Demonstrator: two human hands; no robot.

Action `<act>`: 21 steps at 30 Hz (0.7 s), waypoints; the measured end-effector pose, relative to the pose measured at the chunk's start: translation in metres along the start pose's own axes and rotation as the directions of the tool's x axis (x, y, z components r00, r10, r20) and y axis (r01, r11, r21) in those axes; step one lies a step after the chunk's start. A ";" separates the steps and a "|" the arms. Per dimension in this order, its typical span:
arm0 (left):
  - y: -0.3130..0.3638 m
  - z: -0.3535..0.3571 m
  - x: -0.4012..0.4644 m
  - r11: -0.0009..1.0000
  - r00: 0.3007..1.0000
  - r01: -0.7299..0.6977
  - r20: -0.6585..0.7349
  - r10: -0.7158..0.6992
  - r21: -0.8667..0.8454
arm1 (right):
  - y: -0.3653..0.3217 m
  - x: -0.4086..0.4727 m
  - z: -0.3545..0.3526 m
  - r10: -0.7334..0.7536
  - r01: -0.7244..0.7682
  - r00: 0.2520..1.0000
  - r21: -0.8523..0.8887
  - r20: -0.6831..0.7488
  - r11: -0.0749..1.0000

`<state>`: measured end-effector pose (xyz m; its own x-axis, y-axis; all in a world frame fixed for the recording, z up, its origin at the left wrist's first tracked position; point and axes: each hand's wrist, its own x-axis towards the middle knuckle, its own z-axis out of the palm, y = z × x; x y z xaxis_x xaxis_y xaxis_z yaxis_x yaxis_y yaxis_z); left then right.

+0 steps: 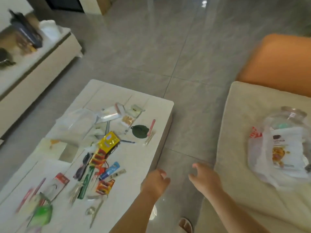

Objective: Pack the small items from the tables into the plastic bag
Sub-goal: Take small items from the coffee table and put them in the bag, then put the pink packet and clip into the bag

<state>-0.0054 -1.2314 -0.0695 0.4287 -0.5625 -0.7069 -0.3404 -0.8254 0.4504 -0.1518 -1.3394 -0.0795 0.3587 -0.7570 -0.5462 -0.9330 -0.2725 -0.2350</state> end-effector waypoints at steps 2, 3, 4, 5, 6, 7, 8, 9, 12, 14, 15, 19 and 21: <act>-0.041 -0.014 -0.011 0.996 0.997 0.066 -0.026 -0.068 -0.057 | -0.034 -0.010 0.021 -0.066 0.066 0.997 -0.013 0.040 0.998; -0.062 -0.020 -0.017 0.992 0.995 0.094 -0.032 -0.097 -0.079 | -0.051 -0.015 0.032 -0.093 0.094 0.994 -0.018 0.059 0.995; -0.082 -0.025 -0.022 0.988 0.992 0.119 -0.038 -0.123 -0.096 | -0.066 -0.021 0.042 -0.114 0.116 0.991 -0.024 0.075 0.993; -0.102 -0.030 -0.028 0.983 0.988 0.144 -0.043 -0.149 -0.114 | -0.081 -0.027 0.053 -0.135 0.138 0.987 -0.033 0.090 0.990; -0.122 -0.034 -0.032 0.977 0.984 0.165 -0.048 -0.173 -0.134 | -0.096 -0.033 0.063 -0.156 0.161 0.982 -0.043 0.108 0.986; -0.142 -0.037 -0.038 0.970 0.979 0.187 -0.052 -0.197 -0.154 | -0.111 -0.039 0.074 -0.176 0.184 0.976 -0.051 0.128 0.982; -0.161 -0.040 -0.042 0.963 0.973 0.209 -0.058 -0.222 -0.173 | -0.124 -0.046 0.085 -0.196 0.206 0.969 -0.057 0.150 0.977; -0.180 -0.043 -0.048 0.954 0.967 0.233 -0.064 -0.248 -0.187 | -0.138 -0.052 0.096 -0.211 0.224 0.962 -0.059 0.172 0.973; -0.231 -0.049 -0.062 0.922 0.942 0.308 -0.063 -0.331 -0.232 | -0.174 -0.070 0.127 -0.246 0.269 0.943 -0.077 0.224 0.960; -0.263 -0.050 -0.072 0.896 0.923 0.347 -0.068 -0.378 -0.276 | -0.195 -0.080 0.147 -0.276 0.311 0.926 -0.108 0.256 0.944; -0.279 -0.051 -0.076 0.886 0.915 0.363 -0.071 -0.398 -0.290 | -0.205 -0.085 0.156 -0.290 0.333 0.916 -0.123 0.277 0.935; -0.334 -0.054 -0.090 0.854 0.892 0.402 -0.069 -0.447 -0.331 | -0.242 -0.099 0.190 -0.320 0.396 0.881 -0.169 0.349 0.903; -0.358 -0.055 -0.094 0.840 0.882 0.416 -0.072 -0.466 -0.349 | -0.259 -0.104 0.206 -0.333 0.420 0.865 -0.180 0.375 0.889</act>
<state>0.1222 -0.8858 -0.1337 0.5967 -0.1149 -0.7942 0.1841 -0.9437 0.2748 0.0583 -1.0677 -0.1270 0.6319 -0.3416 -0.6957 -0.6844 -0.6672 -0.2940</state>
